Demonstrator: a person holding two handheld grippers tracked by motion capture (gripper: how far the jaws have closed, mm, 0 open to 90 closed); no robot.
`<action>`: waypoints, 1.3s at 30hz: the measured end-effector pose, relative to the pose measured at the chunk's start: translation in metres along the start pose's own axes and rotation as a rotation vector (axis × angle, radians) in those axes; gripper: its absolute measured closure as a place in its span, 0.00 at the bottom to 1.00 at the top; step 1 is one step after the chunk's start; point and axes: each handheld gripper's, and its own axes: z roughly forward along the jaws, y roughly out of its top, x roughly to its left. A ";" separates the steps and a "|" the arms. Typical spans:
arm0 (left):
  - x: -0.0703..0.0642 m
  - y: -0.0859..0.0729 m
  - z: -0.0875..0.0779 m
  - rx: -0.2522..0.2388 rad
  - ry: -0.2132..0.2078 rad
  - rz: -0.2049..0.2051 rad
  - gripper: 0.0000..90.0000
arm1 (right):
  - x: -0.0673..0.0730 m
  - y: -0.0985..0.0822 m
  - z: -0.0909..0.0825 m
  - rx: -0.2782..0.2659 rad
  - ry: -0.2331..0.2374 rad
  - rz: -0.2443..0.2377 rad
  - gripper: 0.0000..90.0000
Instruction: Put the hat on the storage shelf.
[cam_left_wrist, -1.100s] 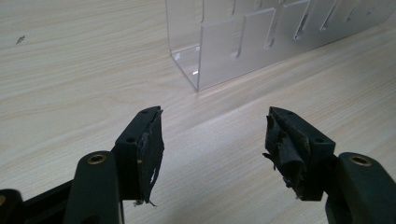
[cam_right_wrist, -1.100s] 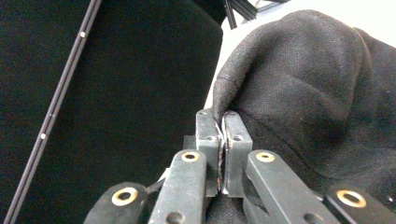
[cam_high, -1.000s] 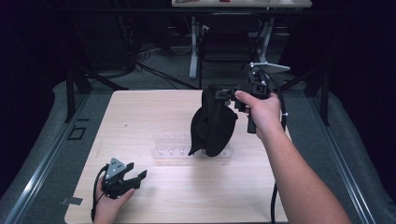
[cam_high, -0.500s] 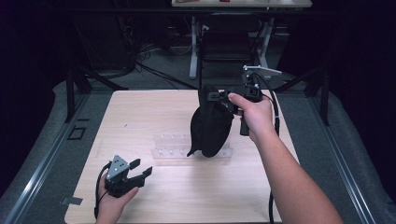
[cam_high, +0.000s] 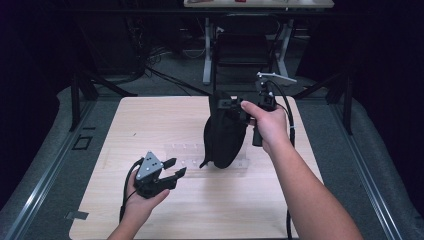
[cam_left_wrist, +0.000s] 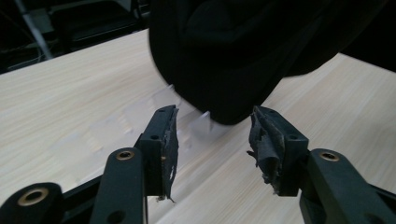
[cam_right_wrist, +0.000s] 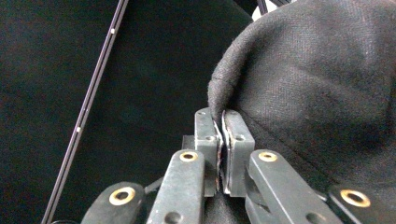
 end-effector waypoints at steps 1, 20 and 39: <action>-0.002 0.003 0.002 -0.001 -0.006 0.003 0.58 | 0.000 0.000 0.000 -0.002 0.003 0.004 0.96; -0.039 0.027 0.038 0.040 -0.045 0.116 0.75 | -0.004 -0.001 0.002 0.001 0.017 0.001 0.96; -0.039 0.020 0.038 0.052 0.043 0.213 0.94 | 0.003 -0.005 -0.007 -0.032 0.065 -0.029 0.75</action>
